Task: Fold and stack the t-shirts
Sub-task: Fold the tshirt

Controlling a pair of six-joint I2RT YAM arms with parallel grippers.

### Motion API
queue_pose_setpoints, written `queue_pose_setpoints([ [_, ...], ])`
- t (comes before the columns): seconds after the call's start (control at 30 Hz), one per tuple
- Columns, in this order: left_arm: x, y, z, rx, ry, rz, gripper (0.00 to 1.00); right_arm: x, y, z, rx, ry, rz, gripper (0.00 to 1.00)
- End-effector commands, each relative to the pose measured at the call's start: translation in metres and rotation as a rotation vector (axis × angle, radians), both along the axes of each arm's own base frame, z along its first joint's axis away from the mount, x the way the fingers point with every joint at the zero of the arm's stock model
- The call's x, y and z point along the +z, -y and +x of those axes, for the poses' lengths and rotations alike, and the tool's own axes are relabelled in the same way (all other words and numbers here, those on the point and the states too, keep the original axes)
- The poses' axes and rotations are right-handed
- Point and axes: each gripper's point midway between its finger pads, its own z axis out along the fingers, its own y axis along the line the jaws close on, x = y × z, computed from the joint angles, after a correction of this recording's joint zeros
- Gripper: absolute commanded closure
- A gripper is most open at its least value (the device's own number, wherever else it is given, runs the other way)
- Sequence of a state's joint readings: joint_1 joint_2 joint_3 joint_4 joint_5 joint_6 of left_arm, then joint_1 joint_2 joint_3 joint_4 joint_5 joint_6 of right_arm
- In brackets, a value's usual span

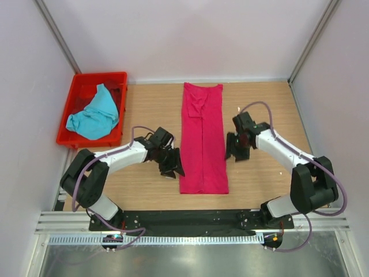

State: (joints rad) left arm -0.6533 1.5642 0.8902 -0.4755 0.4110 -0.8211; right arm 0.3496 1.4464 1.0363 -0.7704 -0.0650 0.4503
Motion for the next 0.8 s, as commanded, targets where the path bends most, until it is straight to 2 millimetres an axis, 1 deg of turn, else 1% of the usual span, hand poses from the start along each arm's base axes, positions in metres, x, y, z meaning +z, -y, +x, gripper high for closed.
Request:
queue_pose_setpoints([
  [0.0, -0.017, 0.000, -0.011, 0.039, -0.059, 0.020, 0.53, -0.029, -0.015, -0.050, -0.056, -0.154, 0.136, 0.46],
  [0.03, -0.021, -0.001, -0.012, 0.046, -0.059, 0.033, 0.53, -0.043, -0.010, -0.067, -0.094, -0.198, 0.126, 0.45],
  [0.1, -0.028, -0.005, -0.019, 0.057, -0.071, 0.058, 0.52, -0.048, -0.007, -0.074, -0.106, -0.196, 0.134, 0.43],
  [0.13, -0.030, -0.005, -0.021, 0.061, -0.075, 0.061, 0.50, -0.055, -0.005, -0.080, -0.109, -0.207, 0.129, 0.43],
  [0.17, -0.031, -0.006, -0.022, 0.067, -0.073, 0.064, 0.47, -0.058, -0.004, -0.083, -0.112, -0.214, 0.128, 0.43],
  [0.23, -0.036, -0.006, -0.026, 0.078, -0.090, 0.063, 0.47, -0.066, -0.004, -0.093, -0.107, -0.242, 0.136, 0.43],
  [0.27, -0.039, -0.007, -0.027, 0.082, -0.101, 0.065, 0.47, -0.068, -0.006, -0.095, -0.115, -0.250, 0.151, 0.43],
  [0.3, -0.042, -0.007, -0.030, 0.083, -0.109, 0.066, 0.47, -0.070, -0.010, -0.091, -0.114, -0.229, 0.177, 0.43],
  [0.33, -0.045, -0.007, -0.031, 0.090, -0.119, 0.070, 0.47, -0.072, -0.013, -0.098, -0.114, -0.246, 0.205, 0.43],
  [0.4, -0.050, -0.005, -0.034, 0.094, -0.123, 0.067, 0.46, -0.074, -0.016, -0.099, -0.126, -0.241, 0.229, 0.43],
  [0.47, -0.050, -0.002, -0.036, 0.105, -0.132, 0.052, 0.46, -0.073, -0.018, -0.099, -0.119, -0.217, 0.253, 0.43],
  [0.6, -0.058, -0.004, -0.043, 0.117, -0.144, 0.078, 0.46, -0.075, -0.018, -0.105, -0.125, -0.202, 0.272, 0.41],
  [0.63, -0.060, -0.004, -0.044, 0.119, -0.145, 0.082, 0.47, -0.078, -0.017, -0.107, -0.128, -0.207, 0.277, 0.41],
  [0.77, -0.063, -0.006, -0.049, 0.130, -0.153, 0.104, 0.53, -0.087, -0.014, -0.119, -0.132, -0.237, 0.270, 0.44],
])
